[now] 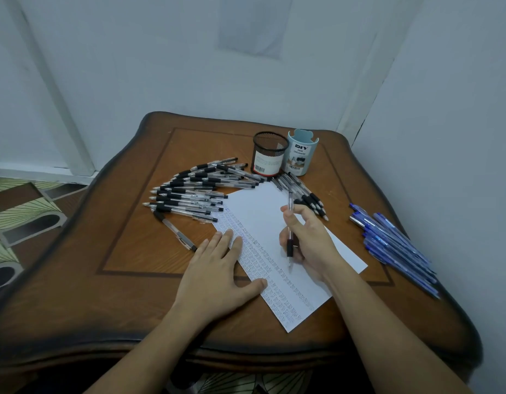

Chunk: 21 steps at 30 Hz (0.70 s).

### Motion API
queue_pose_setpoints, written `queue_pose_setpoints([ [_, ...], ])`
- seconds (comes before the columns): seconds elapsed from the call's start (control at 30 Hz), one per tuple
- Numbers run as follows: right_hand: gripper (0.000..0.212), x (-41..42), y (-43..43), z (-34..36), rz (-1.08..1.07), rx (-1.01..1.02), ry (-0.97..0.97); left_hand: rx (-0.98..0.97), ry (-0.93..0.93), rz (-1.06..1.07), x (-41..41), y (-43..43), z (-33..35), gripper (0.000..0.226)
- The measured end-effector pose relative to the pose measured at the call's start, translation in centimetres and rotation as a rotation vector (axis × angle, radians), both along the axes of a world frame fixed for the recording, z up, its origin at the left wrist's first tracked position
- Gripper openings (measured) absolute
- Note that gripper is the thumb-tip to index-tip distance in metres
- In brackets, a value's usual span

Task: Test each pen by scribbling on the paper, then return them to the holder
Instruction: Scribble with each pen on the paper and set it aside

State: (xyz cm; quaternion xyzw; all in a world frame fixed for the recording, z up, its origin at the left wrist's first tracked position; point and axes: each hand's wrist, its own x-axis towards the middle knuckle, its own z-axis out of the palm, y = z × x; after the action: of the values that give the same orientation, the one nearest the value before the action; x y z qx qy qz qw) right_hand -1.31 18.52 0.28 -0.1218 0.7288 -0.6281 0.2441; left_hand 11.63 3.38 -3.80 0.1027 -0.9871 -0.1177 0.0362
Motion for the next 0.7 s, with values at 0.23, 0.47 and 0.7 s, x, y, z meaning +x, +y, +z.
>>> queue_pose_setpoints([
  [0.23, 0.043, -0.3, -0.8, 0.0, -0.019, -0.124, -0.052, 0.004, 0.006, 0.0, -0.1, 0.0, 0.0, 0.113],
  [0.47, 0.024, -2.9, -1.2, 0.9, -0.124, 0.012, 0.158, 0.006, 0.007, -0.005, 0.0, -0.1, 0.1, 0.112],
  [0.7, 0.031, -10.5, -1.3, 2.0, -0.167, 0.462, 0.51, 0.019, 0.023, -0.004, 0.1, -0.1, 0.0, 0.11],
])
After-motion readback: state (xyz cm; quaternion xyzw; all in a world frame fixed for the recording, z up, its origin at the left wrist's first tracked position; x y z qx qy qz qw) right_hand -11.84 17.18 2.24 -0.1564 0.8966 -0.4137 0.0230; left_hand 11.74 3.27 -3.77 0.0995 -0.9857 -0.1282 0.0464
